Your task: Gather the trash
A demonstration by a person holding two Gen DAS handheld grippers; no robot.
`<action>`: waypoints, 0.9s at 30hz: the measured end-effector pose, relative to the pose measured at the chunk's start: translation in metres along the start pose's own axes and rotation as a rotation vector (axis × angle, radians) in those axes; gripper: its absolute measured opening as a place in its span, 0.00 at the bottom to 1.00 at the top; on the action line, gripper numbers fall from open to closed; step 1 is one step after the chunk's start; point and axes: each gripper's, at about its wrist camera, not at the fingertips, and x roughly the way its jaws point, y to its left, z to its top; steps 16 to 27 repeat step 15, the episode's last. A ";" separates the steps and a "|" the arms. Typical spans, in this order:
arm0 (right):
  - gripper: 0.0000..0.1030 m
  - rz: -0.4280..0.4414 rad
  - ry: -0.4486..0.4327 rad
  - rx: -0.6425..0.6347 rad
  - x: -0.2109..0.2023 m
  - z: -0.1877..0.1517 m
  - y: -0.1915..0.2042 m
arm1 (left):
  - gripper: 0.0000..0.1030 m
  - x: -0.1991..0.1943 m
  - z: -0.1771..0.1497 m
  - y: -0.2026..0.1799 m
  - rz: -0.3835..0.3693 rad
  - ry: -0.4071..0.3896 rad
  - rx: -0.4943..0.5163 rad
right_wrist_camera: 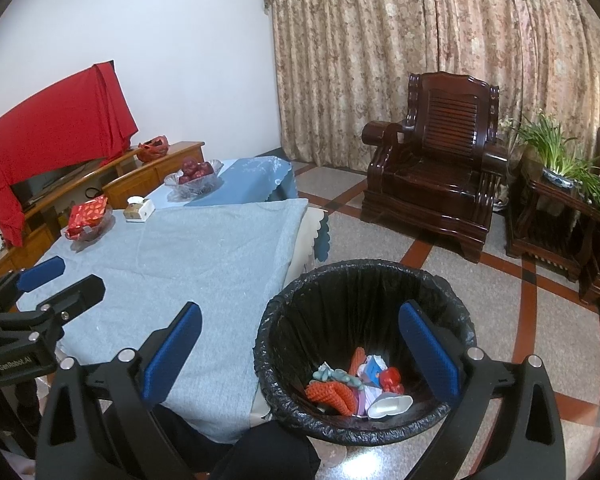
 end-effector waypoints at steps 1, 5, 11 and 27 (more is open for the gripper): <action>0.94 0.000 0.000 0.000 0.000 0.000 0.000 | 0.92 0.000 -0.001 0.000 0.000 0.000 0.000; 0.94 0.000 0.000 0.001 -0.001 0.000 0.000 | 0.92 -0.001 0.000 0.000 0.000 -0.001 0.002; 0.94 -0.002 0.000 0.002 -0.001 -0.003 0.001 | 0.92 -0.001 0.000 0.001 0.002 0.001 0.003; 0.94 -0.002 0.001 0.002 -0.001 -0.004 0.001 | 0.92 -0.002 -0.001 0.001 0.003 0.001 0.003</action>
